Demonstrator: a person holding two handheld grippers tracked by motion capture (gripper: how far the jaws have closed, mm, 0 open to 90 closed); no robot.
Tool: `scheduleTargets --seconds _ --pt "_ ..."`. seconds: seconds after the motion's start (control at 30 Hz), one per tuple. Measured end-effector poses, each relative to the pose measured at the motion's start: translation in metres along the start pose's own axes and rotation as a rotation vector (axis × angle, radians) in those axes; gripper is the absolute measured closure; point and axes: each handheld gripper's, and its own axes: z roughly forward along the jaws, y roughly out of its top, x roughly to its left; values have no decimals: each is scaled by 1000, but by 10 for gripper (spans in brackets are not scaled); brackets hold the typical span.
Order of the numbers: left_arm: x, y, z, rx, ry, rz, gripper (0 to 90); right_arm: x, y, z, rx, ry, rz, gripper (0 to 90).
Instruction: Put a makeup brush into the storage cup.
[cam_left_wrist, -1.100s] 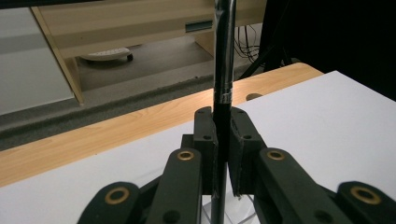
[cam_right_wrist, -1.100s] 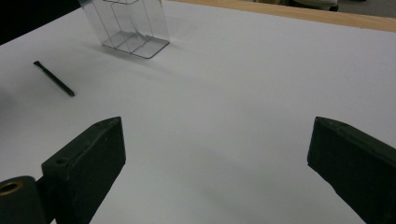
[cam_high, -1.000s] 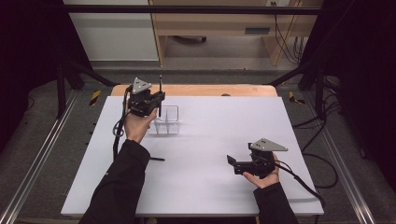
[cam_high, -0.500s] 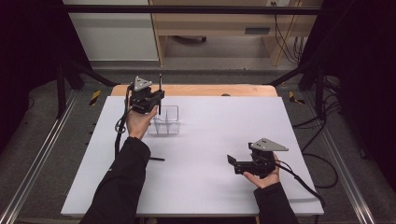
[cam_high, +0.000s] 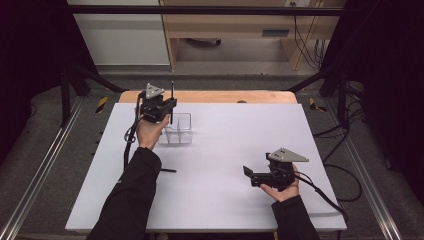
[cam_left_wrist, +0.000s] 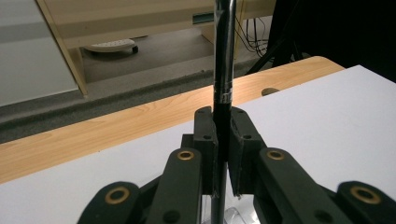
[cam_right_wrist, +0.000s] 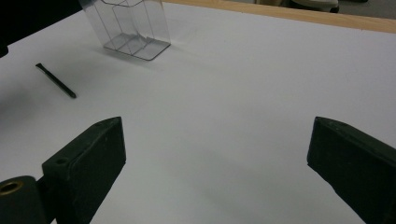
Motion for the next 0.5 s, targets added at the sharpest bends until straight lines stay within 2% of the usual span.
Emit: scheduleTargets --seconds 0.5 --pt "2 -12 2 17 5 1 826 0 0 0 -1 1 0 48"
